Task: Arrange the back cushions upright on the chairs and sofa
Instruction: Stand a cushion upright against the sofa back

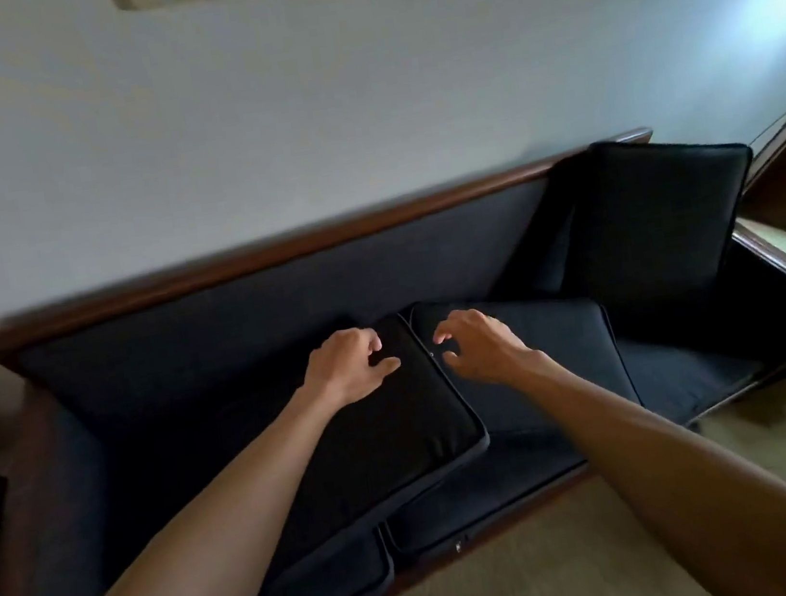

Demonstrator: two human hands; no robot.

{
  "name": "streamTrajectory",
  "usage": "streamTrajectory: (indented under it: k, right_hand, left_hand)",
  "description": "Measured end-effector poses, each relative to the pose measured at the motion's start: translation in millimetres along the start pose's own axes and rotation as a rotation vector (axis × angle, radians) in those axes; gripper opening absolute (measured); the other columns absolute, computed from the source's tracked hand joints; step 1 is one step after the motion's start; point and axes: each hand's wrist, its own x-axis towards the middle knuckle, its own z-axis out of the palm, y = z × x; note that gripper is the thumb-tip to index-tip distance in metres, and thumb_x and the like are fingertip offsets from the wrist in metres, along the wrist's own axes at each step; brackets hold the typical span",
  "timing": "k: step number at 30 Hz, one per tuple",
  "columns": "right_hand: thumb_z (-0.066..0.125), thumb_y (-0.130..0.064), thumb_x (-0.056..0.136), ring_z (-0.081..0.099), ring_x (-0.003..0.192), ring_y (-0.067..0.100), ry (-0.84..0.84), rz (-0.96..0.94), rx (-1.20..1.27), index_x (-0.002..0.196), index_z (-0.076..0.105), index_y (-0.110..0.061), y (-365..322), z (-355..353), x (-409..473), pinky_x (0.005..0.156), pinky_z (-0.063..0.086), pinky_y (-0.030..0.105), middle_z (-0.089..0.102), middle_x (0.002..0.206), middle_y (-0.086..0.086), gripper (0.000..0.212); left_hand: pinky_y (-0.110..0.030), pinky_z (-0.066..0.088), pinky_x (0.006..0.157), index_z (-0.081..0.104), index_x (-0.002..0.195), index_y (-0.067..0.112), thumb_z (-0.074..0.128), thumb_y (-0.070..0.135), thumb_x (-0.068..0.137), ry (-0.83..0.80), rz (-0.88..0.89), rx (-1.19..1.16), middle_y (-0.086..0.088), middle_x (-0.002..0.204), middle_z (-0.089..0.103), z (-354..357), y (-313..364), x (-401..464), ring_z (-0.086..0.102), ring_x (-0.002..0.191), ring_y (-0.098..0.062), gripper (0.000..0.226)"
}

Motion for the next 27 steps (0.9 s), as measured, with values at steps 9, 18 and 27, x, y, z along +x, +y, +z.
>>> streamTrajectory:
  k: [9,18,27]
  right_hand:
    - [0.064,-0.04,0.063,0.046,0.128,0.031,-0.108,-0.24,-0.219,0.128,0.057,-0.016,70.1,197.2,4.1,0.099,0.041,0.056,0.051,0.138,0.008,0.069]
    - [0.084,-0.035,0.061,0.054,0.125,0.028,-0.012,-0.46,-0.388,0.102,0.066,-0.017,108.7,276.8,17.1,0.102,0.042,0.058,0.06,0.13,0.007,0.048]
    - [0.08,-0.021,0.073,0.053,0.126,0.034,0.047,-0.598,-0.38,0.082,0.07,-0.013,122.4,295.0,23.0,0.1,0.039,0.067,0.062,0.126,0.008,0.016]
  left_hand:
    - [-0.039,0.052,0.084,0.057,0.124,0.019,0.064,0.054,0.083,-0.097,-0.063,0.049,0.003,0.124,0.056,199.7,-74.8,-13.0,0.053,0.113,-0.02,0.054]
    - [-0.041,0.053,0.074,0.059,0.112,0.016,0.073,0.055,0.068,-0.02,-0.02,0.241,-0.004,0.122,0.057,287.8,-104.8,-30.2,0.056,0.111,-0.025,0.06]
    - [-0.038,0.056,0.068,0.067,0.094,0.014,0.081,0.029,0.073,-0.019,-0.018,0.245,-0.006,0.121,0.06,311.1,-117.3,-43.7,0.061,0.107,-0.025,0.029]
